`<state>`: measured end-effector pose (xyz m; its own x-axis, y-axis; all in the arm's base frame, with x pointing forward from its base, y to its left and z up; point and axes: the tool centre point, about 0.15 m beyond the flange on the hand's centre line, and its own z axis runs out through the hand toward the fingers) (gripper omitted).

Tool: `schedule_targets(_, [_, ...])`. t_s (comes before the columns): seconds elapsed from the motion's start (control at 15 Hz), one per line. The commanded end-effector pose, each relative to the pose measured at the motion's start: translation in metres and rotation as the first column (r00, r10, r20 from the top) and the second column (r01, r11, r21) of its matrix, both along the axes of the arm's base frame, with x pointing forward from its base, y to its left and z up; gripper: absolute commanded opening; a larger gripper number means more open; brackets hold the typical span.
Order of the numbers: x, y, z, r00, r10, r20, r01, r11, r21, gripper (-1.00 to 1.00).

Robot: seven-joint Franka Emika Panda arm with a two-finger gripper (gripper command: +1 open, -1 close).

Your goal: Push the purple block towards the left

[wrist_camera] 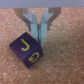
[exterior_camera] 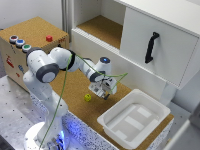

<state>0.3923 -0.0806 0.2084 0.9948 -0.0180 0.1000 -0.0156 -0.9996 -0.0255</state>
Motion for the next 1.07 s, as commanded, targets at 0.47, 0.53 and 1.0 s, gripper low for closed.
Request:
schedule_targets(0.47, [-0.008,-0.022,0.014,0.997,-0.080,0.002,0.080,0.995,-0.065,-1.00])
schedule_targets(0.53, [-0.012,-0.030,0.017,0.997,-0.078,0.006,0.079,0.995,-0.061,-1.00])
schedule_targets(1.0, [-0.036,-0.023,0.005,1.000,0.001,-0.026,-0.001,1.000,-0.021,-1.00])
